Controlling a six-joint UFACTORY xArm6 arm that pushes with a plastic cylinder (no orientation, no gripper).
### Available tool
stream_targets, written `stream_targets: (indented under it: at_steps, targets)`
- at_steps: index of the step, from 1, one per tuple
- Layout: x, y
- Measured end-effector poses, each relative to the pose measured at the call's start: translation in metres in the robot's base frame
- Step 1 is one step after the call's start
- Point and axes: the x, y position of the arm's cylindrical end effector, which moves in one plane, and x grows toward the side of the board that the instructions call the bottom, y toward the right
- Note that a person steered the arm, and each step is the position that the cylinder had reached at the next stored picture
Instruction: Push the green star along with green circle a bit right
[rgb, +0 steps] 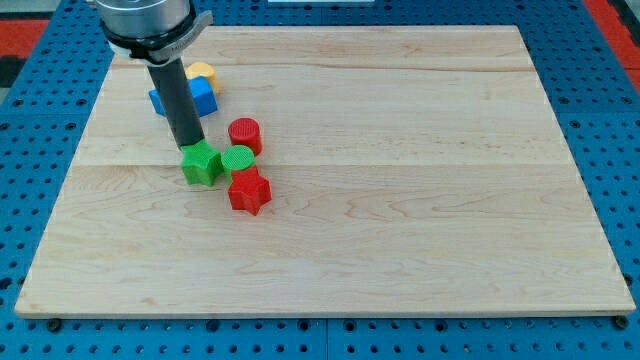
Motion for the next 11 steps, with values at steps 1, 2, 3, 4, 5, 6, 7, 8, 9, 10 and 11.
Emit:
stream_targets:
  at_steps: [1, 2, 3, 4, 5, 6, 7, 8, 9, 10, 11]
  targets:
    - [0.012, 0.000]
    - [0.019, -0.001]
    - [0.025, -0.028]
    - [0.036, -0.056]
    - [0.055, -0.053]
    - [0.060, -0.037]
    - [0.060, -0.027]
    - [0.060, -0.006]
    - [0.060, -0.004]
    - [0.069, -0.008]
    - [0.083, 0.003]
